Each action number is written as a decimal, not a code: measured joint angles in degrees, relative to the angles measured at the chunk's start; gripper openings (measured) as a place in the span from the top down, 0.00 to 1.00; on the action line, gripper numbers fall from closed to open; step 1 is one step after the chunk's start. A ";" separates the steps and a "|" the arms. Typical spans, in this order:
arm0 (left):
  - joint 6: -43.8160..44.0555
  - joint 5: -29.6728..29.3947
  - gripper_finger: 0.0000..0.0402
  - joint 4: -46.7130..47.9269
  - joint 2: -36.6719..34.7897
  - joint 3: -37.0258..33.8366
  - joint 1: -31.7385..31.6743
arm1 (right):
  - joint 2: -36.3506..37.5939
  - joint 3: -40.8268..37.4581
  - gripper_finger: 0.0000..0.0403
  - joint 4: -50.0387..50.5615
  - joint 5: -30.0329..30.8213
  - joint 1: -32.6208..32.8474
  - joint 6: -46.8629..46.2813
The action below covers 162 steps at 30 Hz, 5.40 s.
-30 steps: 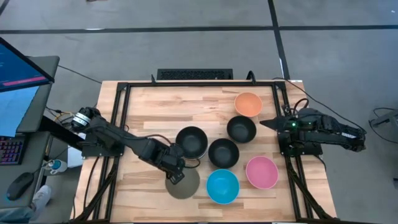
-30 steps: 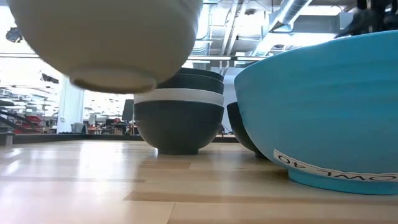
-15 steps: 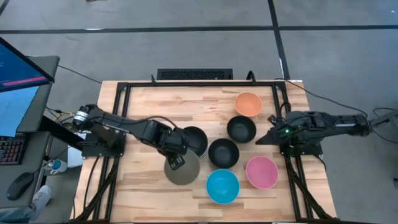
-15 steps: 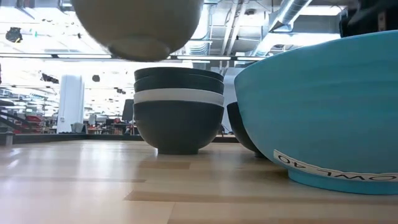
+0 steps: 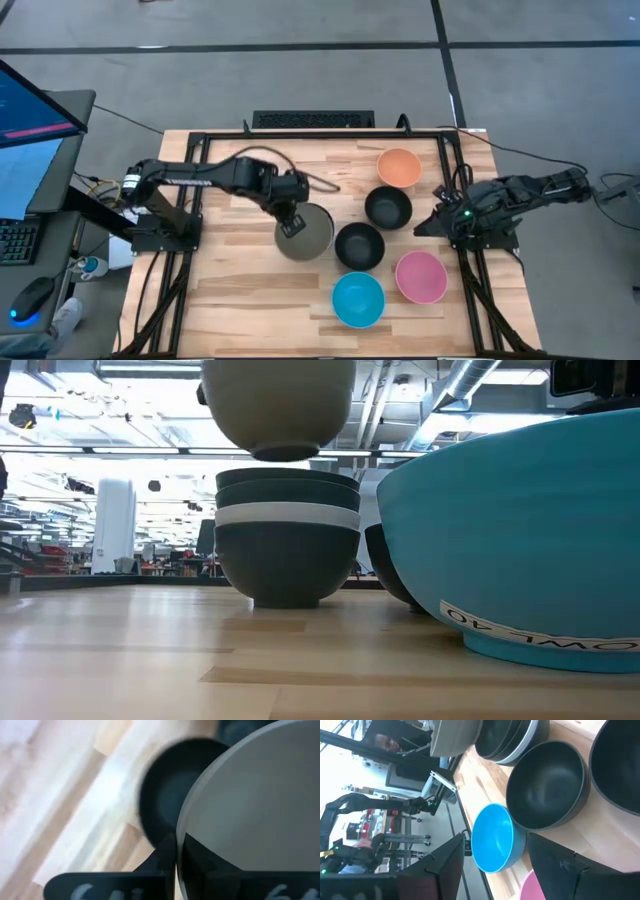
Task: Nest bowls inside each other
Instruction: Stack the gray bowl on top of the black bowl, then stack the orange bowl on top of the gray bowl
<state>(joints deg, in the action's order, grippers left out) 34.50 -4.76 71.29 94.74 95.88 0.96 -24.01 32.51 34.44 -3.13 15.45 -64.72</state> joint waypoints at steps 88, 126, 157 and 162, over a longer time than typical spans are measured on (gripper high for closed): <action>-36.76 -4.69 0.62 -11.35 0.69 20.72 -2.72 | -16.09 -0.11 0.40 -3.66 7.58 -38.84 -1.21; -17.83 11.55 0.62 -73.41 -74.37 -83.84 -25.59 | -28.66 3.34 0.40 12.31 7.65 -54.84 -9.83; -10.86 4.96 0.62 -76.46 -82.42 -95.27 -25.86 | -41.88 3.30 0.89 9.87 7.52 -56.70 -9.84; -10.84 4.51 0.62 -76.28 -82.42 -95.30 -25.84 | -40.83 3.50 0.96 8.15 7.20 -56.70 -8.93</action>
<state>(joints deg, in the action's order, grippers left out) 23.66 -0.25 -4.99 12.32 0.58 -24.88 -64.84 36.01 42.60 4.07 -41.25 -73.65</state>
